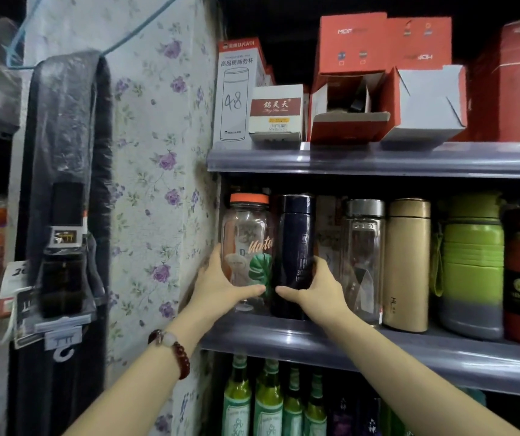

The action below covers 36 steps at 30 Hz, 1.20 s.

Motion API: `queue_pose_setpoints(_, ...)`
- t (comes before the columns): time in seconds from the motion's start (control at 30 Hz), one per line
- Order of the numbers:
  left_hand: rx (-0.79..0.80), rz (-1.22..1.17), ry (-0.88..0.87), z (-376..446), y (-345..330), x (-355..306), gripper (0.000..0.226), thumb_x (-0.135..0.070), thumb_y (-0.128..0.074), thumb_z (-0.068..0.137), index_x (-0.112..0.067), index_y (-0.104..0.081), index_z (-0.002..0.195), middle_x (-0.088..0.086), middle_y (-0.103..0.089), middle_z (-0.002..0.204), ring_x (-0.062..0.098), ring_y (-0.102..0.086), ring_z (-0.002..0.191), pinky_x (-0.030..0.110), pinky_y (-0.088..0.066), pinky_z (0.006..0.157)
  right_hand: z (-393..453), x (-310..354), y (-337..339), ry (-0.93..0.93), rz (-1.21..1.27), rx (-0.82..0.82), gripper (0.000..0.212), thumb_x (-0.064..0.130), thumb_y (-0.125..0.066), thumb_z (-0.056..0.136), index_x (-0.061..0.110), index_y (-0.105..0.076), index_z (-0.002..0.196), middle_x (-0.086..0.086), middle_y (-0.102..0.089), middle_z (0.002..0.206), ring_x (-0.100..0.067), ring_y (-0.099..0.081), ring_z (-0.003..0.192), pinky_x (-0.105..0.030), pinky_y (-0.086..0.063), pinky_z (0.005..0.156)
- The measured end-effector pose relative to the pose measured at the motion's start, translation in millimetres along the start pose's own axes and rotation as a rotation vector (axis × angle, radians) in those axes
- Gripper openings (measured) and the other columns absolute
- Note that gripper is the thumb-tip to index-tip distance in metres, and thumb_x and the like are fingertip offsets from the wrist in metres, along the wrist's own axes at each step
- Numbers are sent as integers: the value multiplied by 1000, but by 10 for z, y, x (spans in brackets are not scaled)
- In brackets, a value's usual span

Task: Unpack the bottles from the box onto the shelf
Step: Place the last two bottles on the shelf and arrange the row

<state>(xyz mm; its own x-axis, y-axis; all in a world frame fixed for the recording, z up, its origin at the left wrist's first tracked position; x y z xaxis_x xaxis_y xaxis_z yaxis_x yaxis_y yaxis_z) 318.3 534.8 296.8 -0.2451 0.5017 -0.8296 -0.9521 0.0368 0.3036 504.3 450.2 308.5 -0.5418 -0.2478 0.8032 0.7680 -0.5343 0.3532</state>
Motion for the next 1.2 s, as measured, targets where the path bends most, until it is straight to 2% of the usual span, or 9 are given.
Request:
queue_pose_setpoints(0.17,160,-212,73,50,-6,65,117,-16,-83,68,-32,-3,152,-1,-16,160,19,-24,143,35,-21,115,18,-58,-42,-27,4,94,84,19,-78,76,22,-28,143,6,-59,125,-16,-59,111,-36,-46,102)
queue_pose_setpoints(0.37,66,-1,17,-13,-35,78,127,-45,-88,53,-28,-9,151,0,-29,155,18,-31,141,36,-28,115,-22,-20,-3,-18,-8,34,76,16,-79,77,21,-34,138,1,-61,119,-14,-58,98,-26,-45,86)
queue_pose_setpoints(0.5,159,-65,77,10,-60,92,114,-28,-85,66,-25,-9,151,-3,-31,153,18,-32,139,31,-26,112,-29,7,-3,-15,-49,21,72,20,-80,76,18,-37,134,1,-60,118,-14,-53,97,-27,-45,90)
queue_pose_setpoints(0.6,229,-149,133,33,-86,157,99,-14,-83,68,-14,-23,147,-2,-52,128,12,-51,114,22,-38,100,-33,26,6,-8,-82,10,72,22,-80,76,17,-38,134,-2,-60,122,-17,-56,101,-33,-48,96)
queue_pose_setpoints(0.67,232,-152,149,36,-97,199,88,-13,-82,69,-10,-31,141,-3,-54,121,8,-51,105,19,-37,93,-34,37,10,-4,-104,-1,71,23,-80,76,17,-39,133,-3,-61,122,-21,-59,105,-36,-50,96)
queue_pose_setpoints(0.77,258,-148,154,67,-125,255,83,-16,-83,70,-13,-36,138,-6,-58,116,9,-54,107,21,-38,94,-31,35,9,-9,-115,13,73,23,-79,77,16,-38,136,-4,-59,126,-17,-55,103,-28,-46,91)
queue_pose_setpoints(0.93,280,-113,156,70,-115,294,80,-24,-84,68,-17,-43,136,-6,-60,123,12,-54,116,24,-37,102,-55,71,31,-9,-128,31,78,22,-78,78,13,-34,142,-4,-54,133,-18,-50,114,-22,-36,89)
queue_pose_setpoints(1.1,291,-78,136,27,-128,249,70,-21,-78,76,-18,-43,137,-11,-56,115,13,-48,123,23,-33,102,-104,77,37,-10,-127,-22,74,22,-79,77,13,-38,138,-4,-59,128,-13,-49,99,-22,-40,87)
queue_pose_setpoints(1.2,256,-50,107,29,-104,239,78,-24,-77,77,-19,-36,143,-10,-52,125,15,-44,127,25,-30,104,-114,86,33,-27,-137,-20,76,23,-78,77,13,-36,139,-4,-58,129,-21,-56,114,-23,-41,88)
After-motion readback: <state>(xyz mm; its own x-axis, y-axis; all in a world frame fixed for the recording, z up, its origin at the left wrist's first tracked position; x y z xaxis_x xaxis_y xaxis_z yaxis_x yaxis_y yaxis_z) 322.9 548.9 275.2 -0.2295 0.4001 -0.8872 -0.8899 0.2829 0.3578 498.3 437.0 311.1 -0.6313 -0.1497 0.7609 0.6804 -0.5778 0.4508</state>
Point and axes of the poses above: each hand's wrist, its own z-axis towards the middle knuckle, its own y-axis out of the back of the hand, x = y × z, the point moved 10 cm from there along z, towards the middle knuckle
